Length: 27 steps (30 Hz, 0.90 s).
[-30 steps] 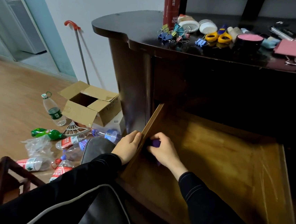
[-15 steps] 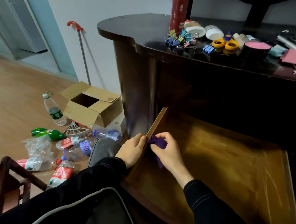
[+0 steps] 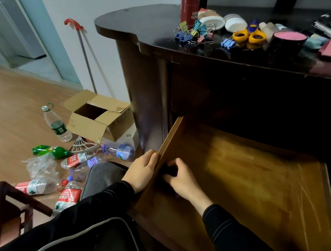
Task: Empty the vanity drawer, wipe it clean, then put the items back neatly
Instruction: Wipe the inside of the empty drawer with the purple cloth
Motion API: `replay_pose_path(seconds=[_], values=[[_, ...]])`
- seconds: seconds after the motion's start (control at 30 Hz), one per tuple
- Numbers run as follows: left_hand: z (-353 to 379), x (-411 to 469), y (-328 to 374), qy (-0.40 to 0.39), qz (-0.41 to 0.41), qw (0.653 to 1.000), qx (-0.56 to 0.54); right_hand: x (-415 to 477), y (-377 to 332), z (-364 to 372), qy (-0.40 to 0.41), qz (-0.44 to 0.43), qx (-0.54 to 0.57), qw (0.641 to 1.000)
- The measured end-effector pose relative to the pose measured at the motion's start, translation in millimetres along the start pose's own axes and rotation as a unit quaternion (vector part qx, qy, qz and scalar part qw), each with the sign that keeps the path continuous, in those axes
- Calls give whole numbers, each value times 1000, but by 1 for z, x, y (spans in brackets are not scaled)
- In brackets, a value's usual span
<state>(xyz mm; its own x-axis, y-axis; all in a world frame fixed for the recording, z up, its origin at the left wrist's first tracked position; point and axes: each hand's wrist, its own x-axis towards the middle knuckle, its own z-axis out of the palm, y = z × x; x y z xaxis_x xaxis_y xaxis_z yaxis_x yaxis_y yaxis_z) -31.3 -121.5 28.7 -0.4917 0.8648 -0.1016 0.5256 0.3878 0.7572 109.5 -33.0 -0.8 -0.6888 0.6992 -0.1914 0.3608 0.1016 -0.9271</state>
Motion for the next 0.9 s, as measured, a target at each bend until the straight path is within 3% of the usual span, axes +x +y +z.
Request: replay_pose_path(seconds=[0.07, 0.23, 0.4, 0.47, 0.73, 0.8, 0.9], values=[[0, -1, 0, -4, -5, 1000, -13, 2, -1, -4, -4, 3, -17, 1000], [1, 0, 1, -12, -22, 1000, -18, -5, -8, 0, 62, -60, 72, 994], [-1, -1, 0, -5, -2, 999, -41, -12, 14, 17, -68, -8, -67, 995], [0, -2, 1, -3, 0, 999, -43, -8, 16, 16, -79, 11, -87, 993], [-1, -1, 2, -6, -11, 1000, -29, 18, 10, -7, 159, 65, 13, 985], [0, -1, 2, -2, -17, 999, -33, 16, 8, -1, 134, 61, -27, 989], [0, 0, 3, -5, -22, 999, -37, 5, 14, 13, 10, 67, -150, 986]])
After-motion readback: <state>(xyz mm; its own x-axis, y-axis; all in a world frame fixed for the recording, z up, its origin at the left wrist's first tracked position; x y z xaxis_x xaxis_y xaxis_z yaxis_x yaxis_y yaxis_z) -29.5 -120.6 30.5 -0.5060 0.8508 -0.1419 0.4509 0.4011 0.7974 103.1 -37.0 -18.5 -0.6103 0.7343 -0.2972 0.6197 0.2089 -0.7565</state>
